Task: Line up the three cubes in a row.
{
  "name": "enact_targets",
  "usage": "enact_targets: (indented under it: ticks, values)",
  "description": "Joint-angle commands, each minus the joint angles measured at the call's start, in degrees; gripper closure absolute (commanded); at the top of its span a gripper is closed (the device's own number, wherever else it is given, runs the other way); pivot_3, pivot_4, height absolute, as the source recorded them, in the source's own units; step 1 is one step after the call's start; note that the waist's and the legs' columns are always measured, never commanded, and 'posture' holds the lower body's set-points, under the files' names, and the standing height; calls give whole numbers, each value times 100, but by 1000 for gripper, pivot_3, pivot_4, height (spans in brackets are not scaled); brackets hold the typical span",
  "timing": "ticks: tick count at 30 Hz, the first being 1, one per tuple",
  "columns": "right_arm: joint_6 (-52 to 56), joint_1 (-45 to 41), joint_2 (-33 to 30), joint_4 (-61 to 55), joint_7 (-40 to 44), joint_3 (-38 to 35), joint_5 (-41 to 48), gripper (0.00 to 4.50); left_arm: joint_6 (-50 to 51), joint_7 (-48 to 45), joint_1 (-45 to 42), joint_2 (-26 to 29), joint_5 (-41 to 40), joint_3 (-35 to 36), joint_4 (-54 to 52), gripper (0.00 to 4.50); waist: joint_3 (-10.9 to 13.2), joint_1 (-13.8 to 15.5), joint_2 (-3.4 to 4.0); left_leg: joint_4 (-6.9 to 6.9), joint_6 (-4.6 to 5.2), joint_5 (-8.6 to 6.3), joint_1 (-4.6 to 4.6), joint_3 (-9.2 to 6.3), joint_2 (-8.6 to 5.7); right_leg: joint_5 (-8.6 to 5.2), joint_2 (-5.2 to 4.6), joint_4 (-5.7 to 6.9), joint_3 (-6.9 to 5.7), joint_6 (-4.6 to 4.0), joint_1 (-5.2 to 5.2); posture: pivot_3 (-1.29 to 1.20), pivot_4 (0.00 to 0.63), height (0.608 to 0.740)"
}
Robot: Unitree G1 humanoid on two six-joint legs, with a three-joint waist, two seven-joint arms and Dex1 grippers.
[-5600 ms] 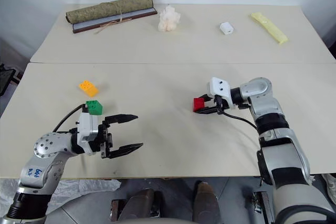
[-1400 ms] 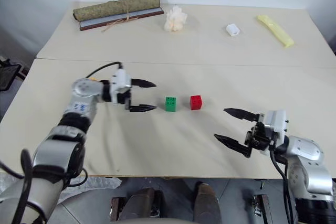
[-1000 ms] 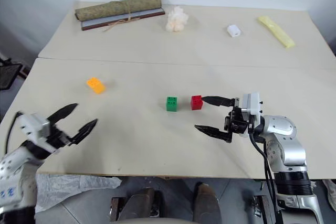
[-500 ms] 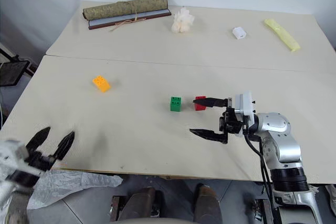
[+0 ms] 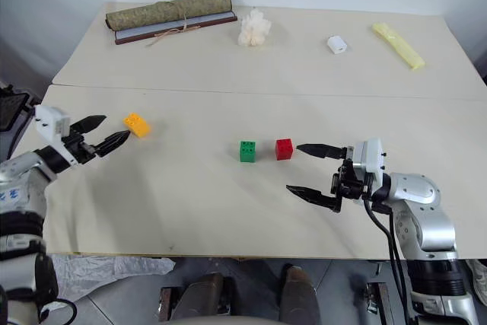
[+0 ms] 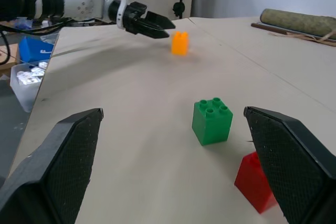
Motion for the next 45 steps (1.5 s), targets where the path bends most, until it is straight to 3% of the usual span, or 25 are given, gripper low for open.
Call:
enact_targets:
  ticks: [1,6,10,16,26,35,44,45]
  values:
    - [12,176,-38,-396,-184,-194,117,0,-408,-150,-508,10,259,-136,762,102,1,-2,-1,-1,0,0,0,3,1,0,0,0,0,0,-1,0,150,740]
    - [39,321,-46,-572,-329,-220,146,0,-795,-11,-995,-61,509,-258,1445,259,1,1,-3,4,0,0,1,6,2,0,0,3,2,0,-1,0,150,740]
    - [25,327,-59,-571,-366,-219,147,0,-919,-189,-1127,-105,530,-250,1614,1276,1,3,-3,4,0,0,0,4,3,0,0,4,1,0,-1,0,150,740]
    - [41,446,-243,-491,-286,-375,184,0,-1429,-1654,-1170,-201,672,-654,1361,3013,1,28,-4,6,2,1,-3,5,1,0,-2,4,0,0,-1,0,150,740]
    - [66,507,-415,-357,-149,-540,214,0,-1896,-3656,-1818,-1044,845,-1402,1167,3003,1,20,-7,9,4,1,-6,5,0,0,-5,4,-2,1,0,0,150,740]
    - [46,893,-377,-668,-284,-624,221,0,-2182,-3247,-2434,-1607,1313,-1755,1884,3003,2,22,-10,9,6,2,-7,5,-1,0,-5,4,-2,1,-1,0,150,740]
    - [43,1306,-390,-883,-422,-783,251,0,-1991,-3229,-2554,-1674,1657,-1879,2168,3003,3,38,-12,12,8,1,-10,3,-1,1,-6,3,-2,2,-1,0,150,740]
    - [44,1314,-387,-891,-427,-783,247,0,-1975,-3239,-2551,-1676,1674,-1875,2173,2653,3,36,-12,11,9,1,-9,3,-1,1,-6,4,-2,2,-1,0,150,740]
